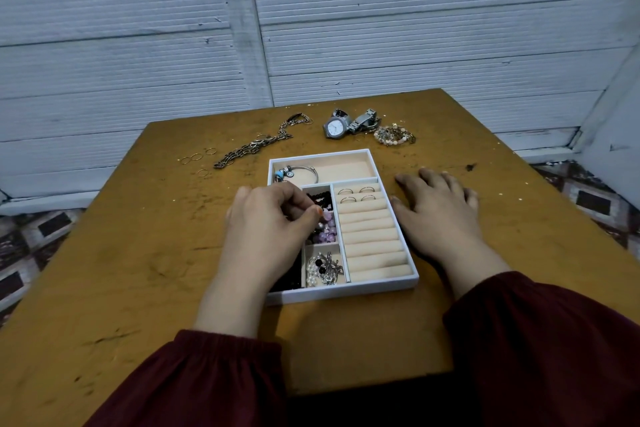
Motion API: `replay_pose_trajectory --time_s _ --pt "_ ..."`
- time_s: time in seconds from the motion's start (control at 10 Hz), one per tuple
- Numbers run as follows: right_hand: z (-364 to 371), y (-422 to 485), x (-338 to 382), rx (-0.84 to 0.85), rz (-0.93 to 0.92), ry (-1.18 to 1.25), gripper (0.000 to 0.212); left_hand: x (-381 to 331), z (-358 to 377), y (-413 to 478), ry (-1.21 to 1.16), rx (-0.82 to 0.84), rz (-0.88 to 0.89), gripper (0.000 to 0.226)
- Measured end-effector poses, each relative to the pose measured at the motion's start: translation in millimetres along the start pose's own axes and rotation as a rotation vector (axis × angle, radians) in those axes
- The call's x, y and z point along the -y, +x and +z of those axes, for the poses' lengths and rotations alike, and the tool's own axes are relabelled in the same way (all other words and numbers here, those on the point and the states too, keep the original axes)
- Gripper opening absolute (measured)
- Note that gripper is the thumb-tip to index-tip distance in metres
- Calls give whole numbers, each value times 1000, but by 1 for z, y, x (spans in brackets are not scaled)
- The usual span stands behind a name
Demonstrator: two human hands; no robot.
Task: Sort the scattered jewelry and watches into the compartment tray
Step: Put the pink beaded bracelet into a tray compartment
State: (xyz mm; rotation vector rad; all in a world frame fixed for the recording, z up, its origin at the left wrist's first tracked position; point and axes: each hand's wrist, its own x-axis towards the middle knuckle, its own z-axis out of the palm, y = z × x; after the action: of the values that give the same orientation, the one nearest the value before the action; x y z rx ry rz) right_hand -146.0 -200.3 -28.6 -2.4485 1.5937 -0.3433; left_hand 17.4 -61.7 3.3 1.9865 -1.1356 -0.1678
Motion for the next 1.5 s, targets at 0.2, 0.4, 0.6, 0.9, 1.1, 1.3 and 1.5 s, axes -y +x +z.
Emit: replay_pose_trajectory --time_s 0.2,0.4,0.6,0.9,1.1,1.3,1.5 --pt "1 0 -1 -3 -1 -2 49 -10 2 -3 -2 -16 -43 10" --pt "1 0 -1 -10 -7 -4 49 -9 8 -1 61 -1 -100 13" --pt "2 1 -2 -12 -8 -1 49 -6 3 -1 129 56 -89 15" --pt "1 1 -1 -4 -1 5 50 1 -6 1 120 144 -74 9" --pt "1 0 -1 -5 -4 4 50 -1 -1 1 159 143 -68 13" --pt "2 0 -1 -13 -6 5 49 1 -2 1 81 112 -52 11" --pt "2 1 -2 -12 -4 9 49 2 1 3 -47 -11 -41 11"
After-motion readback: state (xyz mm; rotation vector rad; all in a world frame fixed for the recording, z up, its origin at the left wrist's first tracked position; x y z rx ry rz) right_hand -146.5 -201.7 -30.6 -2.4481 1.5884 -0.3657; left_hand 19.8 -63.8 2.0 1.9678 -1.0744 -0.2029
